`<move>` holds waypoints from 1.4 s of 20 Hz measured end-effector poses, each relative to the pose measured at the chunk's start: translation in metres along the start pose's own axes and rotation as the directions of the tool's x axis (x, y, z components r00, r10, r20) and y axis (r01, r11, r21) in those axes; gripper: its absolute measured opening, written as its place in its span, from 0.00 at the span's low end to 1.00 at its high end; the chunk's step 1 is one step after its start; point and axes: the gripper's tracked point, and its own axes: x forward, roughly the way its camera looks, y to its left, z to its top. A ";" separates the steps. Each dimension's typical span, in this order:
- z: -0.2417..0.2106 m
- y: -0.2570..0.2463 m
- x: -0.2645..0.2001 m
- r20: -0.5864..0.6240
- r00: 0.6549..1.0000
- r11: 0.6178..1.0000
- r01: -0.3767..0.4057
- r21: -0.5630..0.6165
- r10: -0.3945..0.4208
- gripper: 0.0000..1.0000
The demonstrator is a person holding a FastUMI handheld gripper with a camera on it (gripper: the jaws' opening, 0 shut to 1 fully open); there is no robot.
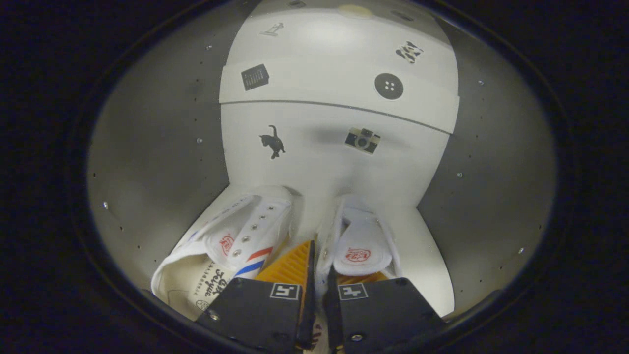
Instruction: Open the shoe cabinet door, grab the shoes and put them into the shoe cabinet, then close the shoe cabinet door.
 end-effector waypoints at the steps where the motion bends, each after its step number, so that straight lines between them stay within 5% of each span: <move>1: -0.001 0.002 -0.003 0.004 1.000 1.000 -0.017 0.012 0.017 0.19; 12: 0.003 -0.009 -0.100 0.148 0.988 0.999 0.038 -0.002 -0.038 0.82; 18: -0.003 0.002 -0.176 0.230 0.973 1.000 0.005 0.012 -0.008 0.84; 23: -0.017 0.016 -0.253 0.292 0.956 1.000 0.000 -0.001 0.001 1.00; 28: -0.032 0.034 -0.344 0.360 0.932 0.998 -0.052 0.036 0.036 1.00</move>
